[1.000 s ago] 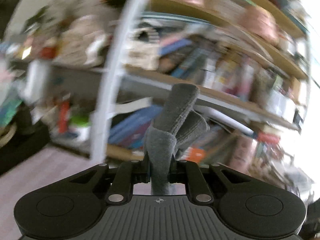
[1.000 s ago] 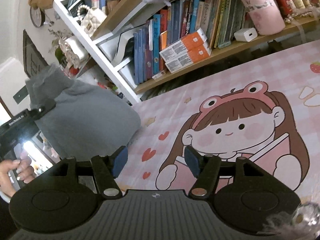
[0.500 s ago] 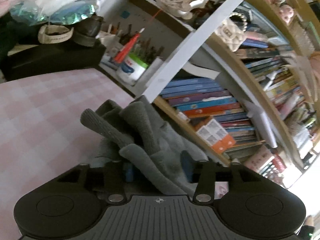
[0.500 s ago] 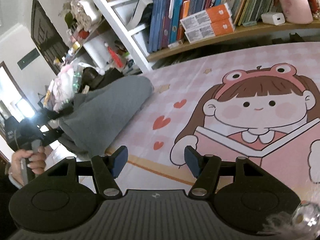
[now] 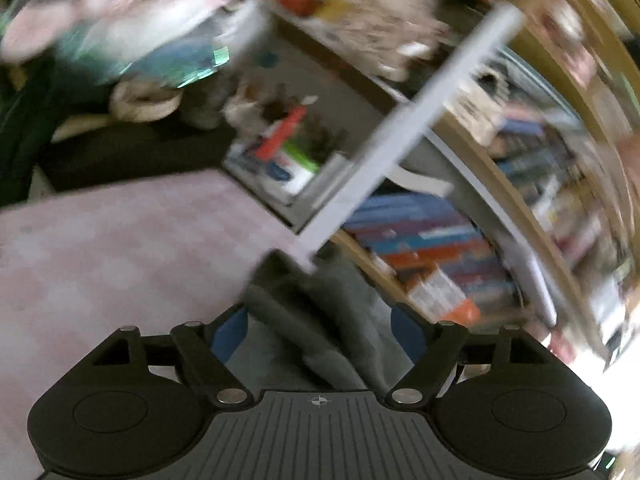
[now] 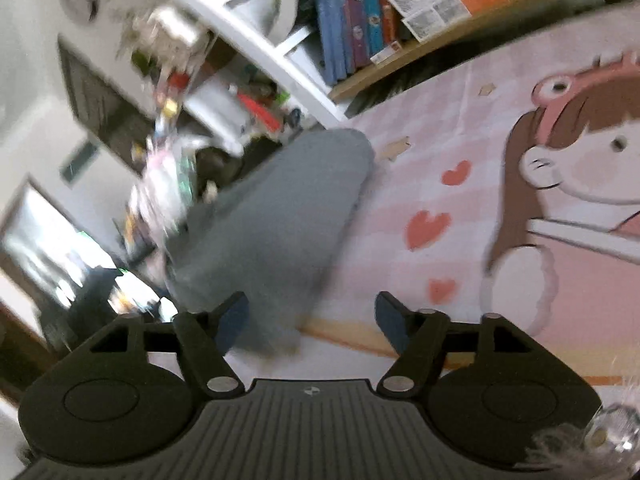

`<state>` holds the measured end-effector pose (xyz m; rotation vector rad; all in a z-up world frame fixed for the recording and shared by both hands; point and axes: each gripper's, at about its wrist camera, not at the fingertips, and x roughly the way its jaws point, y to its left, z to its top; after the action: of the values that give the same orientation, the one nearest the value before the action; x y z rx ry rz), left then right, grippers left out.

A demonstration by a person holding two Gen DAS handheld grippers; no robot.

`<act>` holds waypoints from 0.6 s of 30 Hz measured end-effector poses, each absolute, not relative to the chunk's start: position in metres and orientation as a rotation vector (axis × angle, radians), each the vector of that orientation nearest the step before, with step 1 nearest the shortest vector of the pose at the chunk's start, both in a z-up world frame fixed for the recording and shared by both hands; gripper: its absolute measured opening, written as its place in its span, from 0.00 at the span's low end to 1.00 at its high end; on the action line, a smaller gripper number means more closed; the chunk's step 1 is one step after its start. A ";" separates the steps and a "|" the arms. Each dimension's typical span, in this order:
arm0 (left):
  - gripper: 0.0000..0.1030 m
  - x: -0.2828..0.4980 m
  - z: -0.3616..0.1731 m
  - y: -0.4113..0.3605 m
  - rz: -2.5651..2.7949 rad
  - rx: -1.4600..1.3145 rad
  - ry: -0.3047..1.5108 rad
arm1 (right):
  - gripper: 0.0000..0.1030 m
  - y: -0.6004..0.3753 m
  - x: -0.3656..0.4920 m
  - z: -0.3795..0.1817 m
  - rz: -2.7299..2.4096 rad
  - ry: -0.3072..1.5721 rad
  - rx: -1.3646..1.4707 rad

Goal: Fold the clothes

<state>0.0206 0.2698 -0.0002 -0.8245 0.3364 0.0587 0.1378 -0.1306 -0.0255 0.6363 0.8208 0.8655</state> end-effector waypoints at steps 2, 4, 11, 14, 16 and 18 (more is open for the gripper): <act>0.78 0.032 -0.012 0.281 0.017 -0.929 0.371 | 0.71 -0.122 0.146 -0.026 0.865 0.832 0.711; 0.75 0.040 -0.018 0.282 -0.028 -0.969 0.378 | 0.71 -0.112 0.151 -0.025 0.856 0.835 0.723; 0.19 0.021 0.019 0.220 0.072 -0.373 0.217 | 0.72 -0.077 0.157 -0.022 0.842 0.846 0.652; 0.21 0.024 0.008 0.229 0.102 -0.483 0.291 | 0.72 -0.073 0.159 -0.022 0.845 0.853 0.643; 0.36 0.024 -0.003 0.245 0.107 -0.617 0.307 | 0.72 -0.071 0.161 -0.022 0.848 0.859 0.638; 0.65 0.026 -0.011 0.256 0.104 -0.716 0.323 | 0.71 -0.068 0.163 -0.022 0.843 0.863 0.629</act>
<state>0.0262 0.2563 -0.0111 -0.7157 0.3226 0.1039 0.1632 -0.0684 -0.0217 0.6292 0.8633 0.8429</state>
